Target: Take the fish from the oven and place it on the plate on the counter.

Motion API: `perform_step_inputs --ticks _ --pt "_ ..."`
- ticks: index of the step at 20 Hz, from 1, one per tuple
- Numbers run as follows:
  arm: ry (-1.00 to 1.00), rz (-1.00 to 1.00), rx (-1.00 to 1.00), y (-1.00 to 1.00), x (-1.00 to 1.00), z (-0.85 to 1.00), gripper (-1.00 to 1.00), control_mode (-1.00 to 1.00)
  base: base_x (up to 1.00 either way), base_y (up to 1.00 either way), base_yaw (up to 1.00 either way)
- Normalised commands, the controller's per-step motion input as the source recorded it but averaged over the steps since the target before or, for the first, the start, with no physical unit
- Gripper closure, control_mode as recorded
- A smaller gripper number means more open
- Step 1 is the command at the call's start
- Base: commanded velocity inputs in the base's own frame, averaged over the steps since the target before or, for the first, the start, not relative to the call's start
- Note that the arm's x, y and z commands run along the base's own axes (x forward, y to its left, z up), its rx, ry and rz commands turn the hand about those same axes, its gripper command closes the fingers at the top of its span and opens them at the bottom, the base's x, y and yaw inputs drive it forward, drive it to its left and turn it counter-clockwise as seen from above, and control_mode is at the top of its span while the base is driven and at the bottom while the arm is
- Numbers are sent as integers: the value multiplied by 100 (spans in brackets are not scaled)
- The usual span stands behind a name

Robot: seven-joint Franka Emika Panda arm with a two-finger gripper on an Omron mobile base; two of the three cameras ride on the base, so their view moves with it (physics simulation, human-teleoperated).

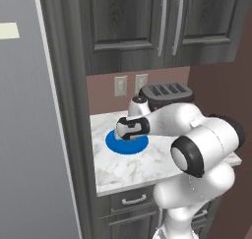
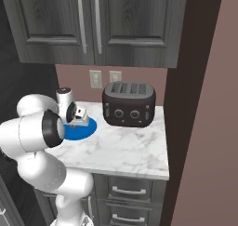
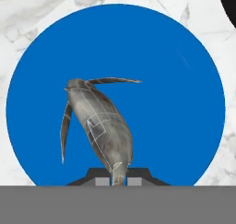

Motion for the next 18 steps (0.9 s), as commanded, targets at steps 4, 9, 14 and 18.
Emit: perform_step_inputs --ticks 4,9,14,18 --pt "0 0 0 0 74 -4 100 -100 0 0 0" --pt "0 0 0 2 44 0 100 -100 0 0 0" --pt "0 0 0 13 13 -3 100 -100 0 0 0" --pt "0 -1 0 15 2 -23 100 -100 0 0 0"
